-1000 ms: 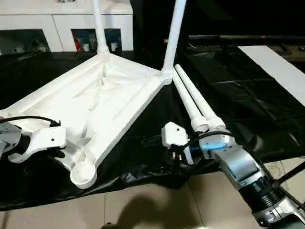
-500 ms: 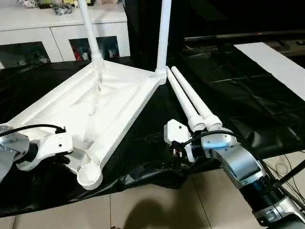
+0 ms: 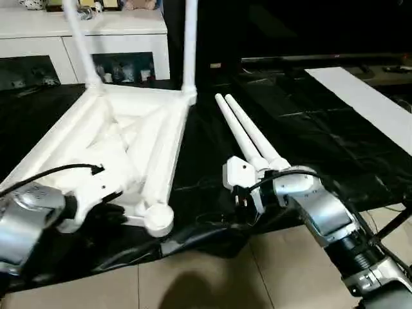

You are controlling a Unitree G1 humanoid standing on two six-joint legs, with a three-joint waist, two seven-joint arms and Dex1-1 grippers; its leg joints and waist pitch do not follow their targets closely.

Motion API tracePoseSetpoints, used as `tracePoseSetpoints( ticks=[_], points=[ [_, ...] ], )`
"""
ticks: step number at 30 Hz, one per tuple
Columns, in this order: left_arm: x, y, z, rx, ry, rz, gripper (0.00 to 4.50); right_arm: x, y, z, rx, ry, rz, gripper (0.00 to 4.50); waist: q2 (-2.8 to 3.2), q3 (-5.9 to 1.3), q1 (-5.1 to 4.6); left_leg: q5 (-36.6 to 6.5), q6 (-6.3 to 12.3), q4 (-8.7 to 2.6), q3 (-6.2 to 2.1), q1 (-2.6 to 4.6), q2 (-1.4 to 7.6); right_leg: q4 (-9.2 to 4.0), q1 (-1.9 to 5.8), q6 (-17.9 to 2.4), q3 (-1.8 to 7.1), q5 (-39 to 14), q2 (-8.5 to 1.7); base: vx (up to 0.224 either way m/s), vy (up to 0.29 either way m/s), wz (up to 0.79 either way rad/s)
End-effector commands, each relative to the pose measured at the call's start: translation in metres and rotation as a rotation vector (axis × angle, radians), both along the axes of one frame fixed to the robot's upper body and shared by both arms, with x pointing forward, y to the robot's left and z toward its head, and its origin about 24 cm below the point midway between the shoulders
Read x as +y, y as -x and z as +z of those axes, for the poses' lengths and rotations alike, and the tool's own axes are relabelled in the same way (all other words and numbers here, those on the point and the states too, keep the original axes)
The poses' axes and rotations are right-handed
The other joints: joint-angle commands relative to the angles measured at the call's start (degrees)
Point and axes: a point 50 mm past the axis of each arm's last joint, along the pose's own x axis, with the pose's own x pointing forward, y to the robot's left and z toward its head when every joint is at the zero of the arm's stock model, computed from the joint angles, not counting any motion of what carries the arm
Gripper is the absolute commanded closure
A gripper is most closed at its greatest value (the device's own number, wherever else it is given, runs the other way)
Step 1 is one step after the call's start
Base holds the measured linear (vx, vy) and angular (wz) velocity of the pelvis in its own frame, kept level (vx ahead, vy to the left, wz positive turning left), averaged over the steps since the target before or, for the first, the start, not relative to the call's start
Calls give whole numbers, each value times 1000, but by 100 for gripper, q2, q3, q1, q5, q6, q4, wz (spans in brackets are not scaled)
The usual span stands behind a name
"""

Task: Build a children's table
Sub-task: Rotate table base

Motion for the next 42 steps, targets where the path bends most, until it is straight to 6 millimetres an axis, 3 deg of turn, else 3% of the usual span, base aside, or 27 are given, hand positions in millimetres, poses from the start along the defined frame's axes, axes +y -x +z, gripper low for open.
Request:
tracePoseSetpoints(
  ticks=[1, 3, 7, 9, 10, 12, 13, 14, 15, 16, 17, 18, 19, 20, 21, 22, 23, 25, 27, 28, 31, 32, 33, 36, 37, 38, 42],
  points=[
    [11, 10, -31, 118, -83, 136, 414, -2, -2, 1, -11, 15, 2, 65, 1, -147, -3, -2107, 84, -333, 34, 21, -104, -673, 110, -442, 192, -2652, -250, 0, 0, 0],
    [8, 6, -33, 88, -100, 195, 418, -3, -2, 1, -11, 18, 2, 65, -21, -140, -6, -2164, 97, -339, 23, 17, -123, -687, 119, -381, 181, -2816, -250, 0, 0, 0],
    [2, -11, -35, 6, -139, 350, 425, -5, -2, 0, -9, 26, -1, 65, -26, -118, -3, -2399, 83, -251, 34, 111, -179, -834, 23, -99, 123, -3609, -239, -14, -2, 1],
    [1, -14, -35, -9, -152, 383, 440, -5, -2, 1, -10, 25, -3, 65, -31, -108, -18, -2437, 53, -254, -7, 68, -212, -901, 56, 113, 48, -3964, -251, -58, -5, -3],
    [-1, -17, -35, -30, -160, 385, 446, -5, -2, 1, -11, 26, -4, 65, -21, -96, -47, -2575, 28, -255, -45, 60, -226, -945, 58, 218, -20, -4119, -242, -58, 12, -14],
    [-5, -19, -34, -56, -153, 363, 446, -5, -2, 1, -12, 26, -6, 65, 42, -87, -114, -2971, 44, -266, -113, 120, -218, -1044, 74, 254, -196, -4111, -227, -60, 21, -16],
    [-6, -20, -33, -63, -150, 348, 446, -5, -2, 1, -12, 26, -6, 65, 106, -75, -191, -3293, 81, -336, -191, 121, -173, -1110, 177, 235, -364, -3925, -228, -63, 54, -19],
    [-13, -23, -29, -107, -122, 257, 446, -6, -2, 1, -13, 26, -6, 65, 188, -85, -314, -3847, 165, -479, -331, 70, -52, -1036, 372, 83, -507, -3283, -236, -63, 54, -19],
    [-15, -24, -27, -129, -110, 219, 446, -6, -2, 1, -13, 27, -7, 65, 283, -56, -298, -4343, 177, -636, -417, 22, 56, -909, 476, -56, -556, -2872, -204, -87, 42, -16],
    [-20, -25, -22, -154, -60, 173, 446, -6, -2, 2, -14, 26, -8, 65, 377, -46, -121, -5379, 134, -1079, -475, -392, 305, 179, 845, -390, -418, -1348, -228, -97, -14, -2],
    [-21, -26, -20, -167, -41, 155, 429, -7, -2, 2, -14, 26, -8, 65, 271, -18, 127, -5320, 317, -1225, -263, -391, 296, 506, 724, -260, -137, -1178, -161, -97, -14, -2],
    [-22, -27, -19, -173, -32, 148, 417, -7, -2, 2, -14, 26, -9, 65, 271, -18, 127, -5320, 317, -1225, -263, -391, 296, 506, 724, -260, -137, -1178, -161, -5, -82, 14],
    [-24, -30, -11, -197, -4, 83, 417, -8, -2, 2, -15, 27, -10, 65, -129, 59, 67, -2693, 79, 424, -113, 557, -291, -1189, -412, -40, 157, -6119, -909, 24, -84, -8],
    [-23, -30, -7, -202, -9, 54, 409, -8, -3, 2, -16, 28, -11, 65, -164, -67, 143, -1263, 187, 259, -224, -9, -189, -962, 124, -44, 358, -5809, -960, 24, -84, -8],
    [-23, -31, -3, -205, -13, 30, 403, -9, -3, 2, -17, 29, -11, 65, -115, -134, 239, -1001, 123, -62, -234, -177, -96, -769, 316, -125, 295, -4861, -819, 29, -38, -23],
    [-23, -32, -2, -204, -11, 24, 403, -9, -3, 2, -17, 29, -12, 65, -19, -229, 283, -933, -8, -237, -189, -98, -65, -507, 218, -396, 146, -2757, -456, 0, 0, 0],
    [-20, -35, 5, -220, -36, 22, 391, -9, -4, 3, -20, 29, -12, 65, 49, -252, 245, -1001, 17, -262, -169, -57, -44, -410, 205, -789, 94, -1286, -342, 0, 0, 0],
    [-17, -40, 14, -250, -61, 5, 370, -8, -4, 3, -22, 27, -13, 65, 100, -190, 231, -1724, -27, -301, -148, -73, -51, -460, 176, -1054, 91, -1217, -290, 0, 0, 0],
    [-16, -44, 21, -280, -80, -21, 361, -8, -4, 4, -24, 24, -13, 65, 60, -142, 226, -2039, -77, -333, -154, -101, -61, -495, 203, -1006, 87, -1524, -300, 0, 0, 0],
    [-15, -47, 24, -293, -97, -38, 353, -7, -5, 4, -24, 22, -13, 65, 64, -121, 228, -2249, -79, -351, -161, -76, -57, -545, 188, -909, 91, -1905, -323, 0, 0, 0],
    [-15, -53, 31, -351, -138, -143, 329, -6, -5, 4, -27, 15, -16, 65, 63, -149, 199, -2064, -104, -381, -172, -122, -49, -545, 247, -837, 106, -1731, -353, 0, 0, 0],
    [-16, -54, 33, -358, -131, -159, 325, -6, -5, 4, -26, 11, -18, 65, 120, -148, 199, -2052, -106, -381, -184, -115, -51, -546, 235, -851, 102, -1677, -352, 0, 0, 0],
    [-18, -54, 35, -363, -120, -175, 319, -6, -4, 4, -25, 5, -21, 65, 96, -168, 156, -1990, -127, -379, -170, -112, -38, -525, 250, -933, 108, -1401, -351, 0, 0, 0],
    [-22, -57, 41, -375, -65, -188, 292, -6, -5, 5, -20, -18, -47, 65, 112, -199, 124, -1567, -107, -358, -147, -126, -45, -460, 288, -1128, 103, -631, -340, 0, 0, 0],
    [-21, -58, 41, -379, -73, -181, 284, -7, -4, 4, -19, -18, -49, 65, 100, -201, 115, -1423, -94, -348, -139, -137, -50, -437, 303, -1181, 101, -392, -334, 0, 0, 0],
    [-18, -61, 40, -386, -95, -174, 284, -7, -4, 3, -18, -18, -51, 65, 130, -200, 114, -1376, -81, -333, -126, -129, -66, -440, 298, -1198, 101, -252, -318, 0, 0, 0],
    [-7, -64, 28, -326, -206, -260, 244, -6, -3, 2, -13, -20, -54, 65, 121, -209, 107, -1230, -67, -325, -124, -131, -73, -427, 335, -1166, 105, -79, -330, 0, 0, 0]
  ],
)
